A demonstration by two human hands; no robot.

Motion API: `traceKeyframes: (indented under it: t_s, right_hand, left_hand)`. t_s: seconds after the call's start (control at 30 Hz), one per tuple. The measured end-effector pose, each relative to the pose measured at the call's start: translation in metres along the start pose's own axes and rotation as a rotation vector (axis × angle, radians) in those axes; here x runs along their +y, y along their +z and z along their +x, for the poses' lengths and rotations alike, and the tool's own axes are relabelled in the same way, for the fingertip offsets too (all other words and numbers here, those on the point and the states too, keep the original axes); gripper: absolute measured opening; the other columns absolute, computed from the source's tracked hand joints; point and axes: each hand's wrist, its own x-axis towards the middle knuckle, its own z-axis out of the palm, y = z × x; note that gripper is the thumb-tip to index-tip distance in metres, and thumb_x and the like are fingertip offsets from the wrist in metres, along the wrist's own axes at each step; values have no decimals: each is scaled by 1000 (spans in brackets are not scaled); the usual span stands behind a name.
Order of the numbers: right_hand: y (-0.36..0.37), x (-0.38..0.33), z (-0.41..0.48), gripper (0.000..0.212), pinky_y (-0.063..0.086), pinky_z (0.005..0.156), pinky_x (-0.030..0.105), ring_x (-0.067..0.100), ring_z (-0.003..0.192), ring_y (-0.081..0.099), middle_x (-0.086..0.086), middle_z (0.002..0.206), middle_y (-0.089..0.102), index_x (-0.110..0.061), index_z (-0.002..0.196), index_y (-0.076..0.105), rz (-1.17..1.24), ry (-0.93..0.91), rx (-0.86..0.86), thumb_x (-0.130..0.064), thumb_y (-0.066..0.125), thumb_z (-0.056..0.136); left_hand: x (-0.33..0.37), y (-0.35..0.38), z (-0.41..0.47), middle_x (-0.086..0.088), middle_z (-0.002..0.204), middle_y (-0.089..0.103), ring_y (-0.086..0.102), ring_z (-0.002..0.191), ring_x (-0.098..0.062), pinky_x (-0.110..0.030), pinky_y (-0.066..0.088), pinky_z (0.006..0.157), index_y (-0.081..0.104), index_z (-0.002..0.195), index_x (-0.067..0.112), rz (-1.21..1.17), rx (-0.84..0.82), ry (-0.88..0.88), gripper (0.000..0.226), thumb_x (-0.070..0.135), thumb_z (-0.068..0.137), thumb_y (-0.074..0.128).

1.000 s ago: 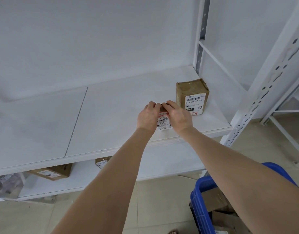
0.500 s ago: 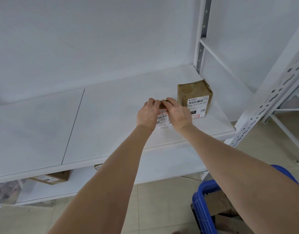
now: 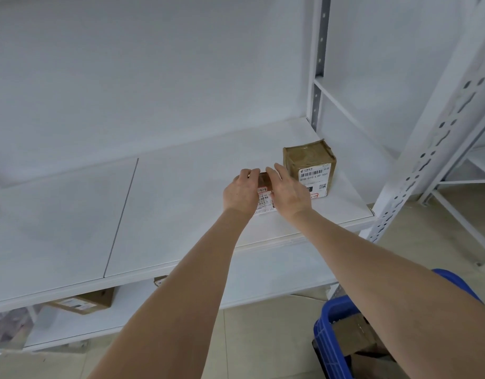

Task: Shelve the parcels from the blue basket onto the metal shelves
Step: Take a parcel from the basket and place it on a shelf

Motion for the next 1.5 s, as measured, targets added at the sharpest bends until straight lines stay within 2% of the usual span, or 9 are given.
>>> traceKeyframes:
  t_s: [0.2,0.4,0.63,0.73,0.87,1.07,1.23,1.37,1.5]
  right_hand:
    - [-3,1,-4,63,51,74,39,27,118,54,3,155,24,-18,149,26,7,23,-19,-12,57,94]
    - [-25,6,-20,55,40,62,33,24,112,52,5,136,37,-21,141,34,-74,67,32,-26,60,92]
    - [-67,47,-65,36,36,64,30,24,111,48,6,126,42,-17,130,43,-121,185,146,-28,51,96]
    - [-74,81,-105,37,38,63,30,23,109,48,5,126,42,-20,133,41,-162,280,138,-21,50,96]
    - [-75,133,-177,44,46,73,33,23,113,48,7,133,40,-19,139,39,-93,399,115,-15,49,96]
    - [-62,209,-299,45,47,90,38,26,121,45,6,137,38,-18,138,41,54,628,75,-13,50,95]
    - [-35,257,-383,47,46,96,39,26,126,39,8,138,36,-19,139,39,102,801,-13,-18,54,94]
    - [6,285,-419,46,44,96,41,29,126,37,10,137,34,-16,135,40,147,964,-143,-17,57,93]
    - [68,307,-434,43,42,102,44,33,125,41,13,134,39,-15,133,44,324,1119,-268,-19,56,92]
  left_hand:
    - [1,-5,-1,0,145,37,43,128,-21,-36,46,87,34,143,22,15,-39,-8,54,8,92,47]
    - [13,-23,-2,0,136,47,46,123,-20,-34,45,79,44,138,20,79,38,70,47,19,91,51]
    - [86,-36,-8,-1,126,53,48,117,-20,-34,41,70,52,126,16,62,72,246,36,17,90,50]
    - [129,-27,-25,-1,128,53,48,120,-20,-36,45,79,52,129,18,32,63,344,38,15,91,47]
    - [195,1,-65,-1,131,50,47,120,-18,-32,43,74,47,134,20,11,-25,476,41,14,93,45]
    - [282,54,-149,-4,131,50,49,119,-22,-34,42,77,46,134,17,29,-204,623,40,17,94,44]
    - [329,114,-218,-11,125,51,53,114,-32,-41,46,82,47,128,10,36,-432,592,35,23,95,45]
    - [346,173,-247,-10,118,58,59,102,-29,-41,51,75,48,127,11,-2,-587,572,37,19,92,52]
    - [347,233,-254,-13,114,60,59,101,-31,-45,53,84,52,118,6,17,-782,493,28,16,92,50]
